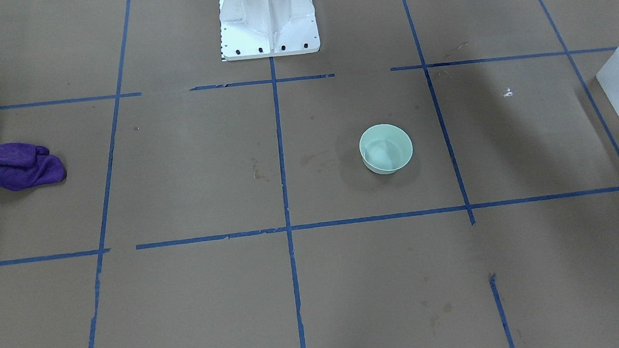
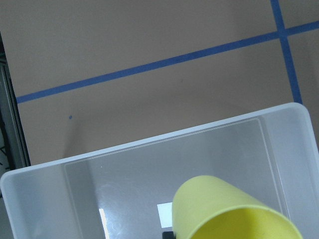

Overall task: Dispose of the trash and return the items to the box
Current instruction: 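Lower the yellow cup into the white bin and open the left gripper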

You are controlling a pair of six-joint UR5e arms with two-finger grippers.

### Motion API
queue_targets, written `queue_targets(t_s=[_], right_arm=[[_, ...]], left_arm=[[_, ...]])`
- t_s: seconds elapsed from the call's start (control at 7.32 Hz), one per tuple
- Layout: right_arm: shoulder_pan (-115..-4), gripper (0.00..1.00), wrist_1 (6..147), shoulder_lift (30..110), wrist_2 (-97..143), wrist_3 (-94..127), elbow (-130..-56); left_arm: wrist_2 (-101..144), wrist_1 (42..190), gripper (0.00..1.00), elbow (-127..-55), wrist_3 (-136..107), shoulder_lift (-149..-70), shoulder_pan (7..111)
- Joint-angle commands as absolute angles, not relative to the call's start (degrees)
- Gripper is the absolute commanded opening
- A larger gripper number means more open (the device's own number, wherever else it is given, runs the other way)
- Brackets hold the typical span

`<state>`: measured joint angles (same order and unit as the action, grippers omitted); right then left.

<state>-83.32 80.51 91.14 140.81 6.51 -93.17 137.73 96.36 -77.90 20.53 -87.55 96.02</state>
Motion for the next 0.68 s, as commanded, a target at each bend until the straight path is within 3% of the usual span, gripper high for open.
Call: queue_targets(t_s=[0.0, 0.27, 0.55], right_arm=[[-83.32, 1.0, 80.51, 91.14, 140.98, 6.5, -93.08], [-83.32, 1.0, 80.51, 91.14, 141.06, 6.5, -93.16], [-83.41, 1.0, 80.51, 91.23, 141.06, 6.5, -93.16]], left_arm=[[139.48, 100.34, 0.0, -75.6, 19.43, -87.63, 92.66], [139.04, 111.84, 0.0, -70.87, 10.23, -87.71, 87.82], [138.69, 113.2, 0.0, -69.35, 10.11, -87.72, 87.8]])
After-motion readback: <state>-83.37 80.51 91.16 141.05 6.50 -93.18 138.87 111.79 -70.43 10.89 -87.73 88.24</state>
